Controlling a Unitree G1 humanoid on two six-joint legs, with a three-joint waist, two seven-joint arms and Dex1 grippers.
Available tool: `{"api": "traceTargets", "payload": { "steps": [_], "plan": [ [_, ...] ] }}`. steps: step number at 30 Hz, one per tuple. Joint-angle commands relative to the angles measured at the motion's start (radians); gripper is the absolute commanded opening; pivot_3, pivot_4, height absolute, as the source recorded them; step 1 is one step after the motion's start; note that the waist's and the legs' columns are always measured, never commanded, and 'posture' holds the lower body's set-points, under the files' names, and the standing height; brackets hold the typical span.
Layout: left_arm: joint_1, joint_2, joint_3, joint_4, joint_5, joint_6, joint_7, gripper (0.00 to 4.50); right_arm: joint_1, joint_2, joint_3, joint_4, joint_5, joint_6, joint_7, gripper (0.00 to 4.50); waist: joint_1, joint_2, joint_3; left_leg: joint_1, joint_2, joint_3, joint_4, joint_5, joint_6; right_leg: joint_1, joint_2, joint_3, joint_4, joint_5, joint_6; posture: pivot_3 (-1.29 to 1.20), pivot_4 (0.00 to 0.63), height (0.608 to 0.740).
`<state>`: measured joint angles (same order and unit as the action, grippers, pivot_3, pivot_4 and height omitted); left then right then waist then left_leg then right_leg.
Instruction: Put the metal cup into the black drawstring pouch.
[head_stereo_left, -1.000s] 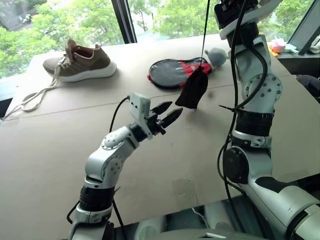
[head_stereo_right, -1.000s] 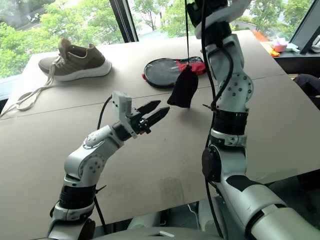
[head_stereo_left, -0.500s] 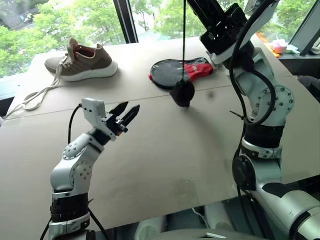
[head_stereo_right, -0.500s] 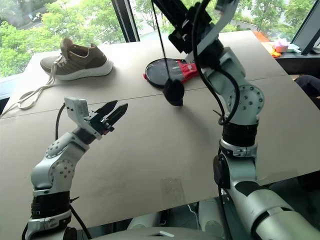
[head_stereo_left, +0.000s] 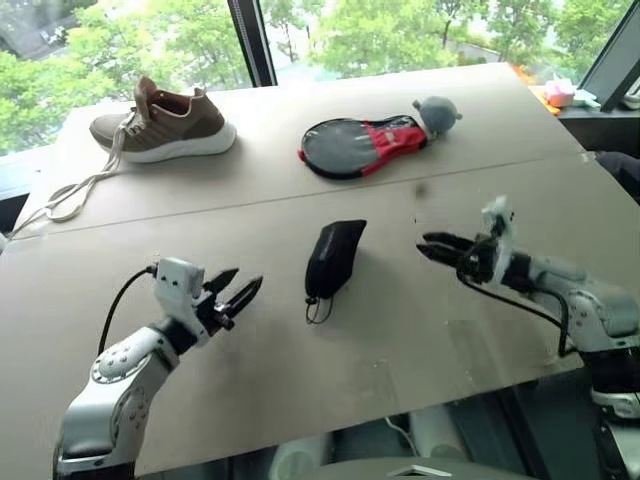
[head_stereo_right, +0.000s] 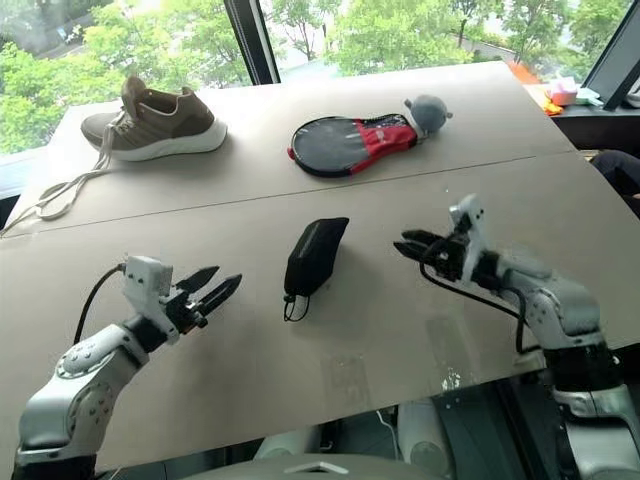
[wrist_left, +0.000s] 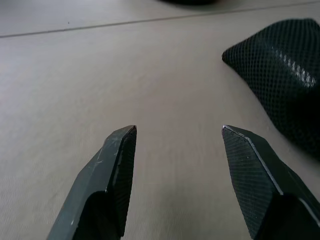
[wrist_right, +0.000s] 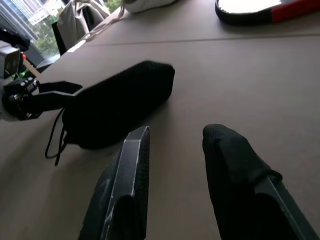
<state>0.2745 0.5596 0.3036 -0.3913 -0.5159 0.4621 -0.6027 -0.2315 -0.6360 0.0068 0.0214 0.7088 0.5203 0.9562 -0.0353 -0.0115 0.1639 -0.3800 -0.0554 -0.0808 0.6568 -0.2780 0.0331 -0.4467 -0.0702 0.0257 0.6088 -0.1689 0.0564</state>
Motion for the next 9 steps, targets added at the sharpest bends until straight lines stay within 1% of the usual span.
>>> {"api": "traceTargets", "payload": {
  "steps": [1, 2, 3, 4, 6, 9],
  "plan": [
    [0.056, 0.005, -0.028, -0.071, 0.075, -0.08, -0.005, 2.78, 0.023, -0.008, -0.073, 0.135, -0.075, -0.282, 0.201, 1.71, -0.001, 0.0, 0.0, 0.002, 0.001, 0.001, 0.001, 0.0, 0.001, 0.002, 0.001, 0.001, 0.0, 0.0, 0.0, 0.0, 0.15, 0.74],
    [0.076, 0.0, -0.036, -0.073, 0.089, -0.09, -0.006, 2.78, 0.033, -0.018, -0.075, 0.181, -0.107, -0.348, 0.245, 1.71, -0.001, 0.0, 0.0, 0.003, 0.001, 0.001, 0.002, 0.0, 0.001, 0.003, 0.001, 0.001, 0.0, 0.0, 0.001, 0.0, 0.15, 0.74],
    [0.089, -0.005, -0.04, -0.069, 0.098, -0.102, -0.007, 2.78, 0.037, -0.025, -0.076, 0.206, -0.125, -0.384, 0.274, 1.71, 0.0, 0.0, 0.001, 0.007, 0.003, 0.001, 0.003, -0.001, 0.001, 0.008, 0.003, 0.0, 0.0, 0.0, 0.001, 0.0, 0.15, 0.74],
    [0.099, -0.012, -0.043, -0.065, 0.104, -0.114, -0.006, 2.78, 0.036, -0.029, -0.076, 0.227, -0.144, -0.422, 0.295, 1.71, 0.0, 0.0, 0.001, 0.019, 0.004, 0.002, 0.003, -0.001, 0.002, 0.02, 0.004, -0.001, -0.002, -0.003, -0.001, 0.0, 0.15, 0.74],
    [0.109, -0.02, -0.049, -0.054, 0.129, -0.136, 0.004, 2.78, 0.027, -0.03, -0.08, 0.262, -0.168, -0.481, 0.337, 1.71, 0.0, 0.0, 0.002, 0.024, 0.005, 0.002, 0.003, -0.002, 0.003, 0.026, 0.005, -0.001, -0.002, -0.005, 0.001, 0.0, 0.15, 0.74],
    [0.098, -0.033, -0.062, -0.019, 0.176, -0.178, 0.017, 2.78, 0.007, -0.024, -0.086, 0.295, -0.186, -0.516, 0.37, 1.71, 0.0, 0.0, 0.002, 0.028, 0.006, 0.001, 0.003, -0.002, 0.003, 0.03, 0.005, -0.001, -0.002, -0.005, 0.001, 0.0, 0.15, 0.74]
  ]
}}
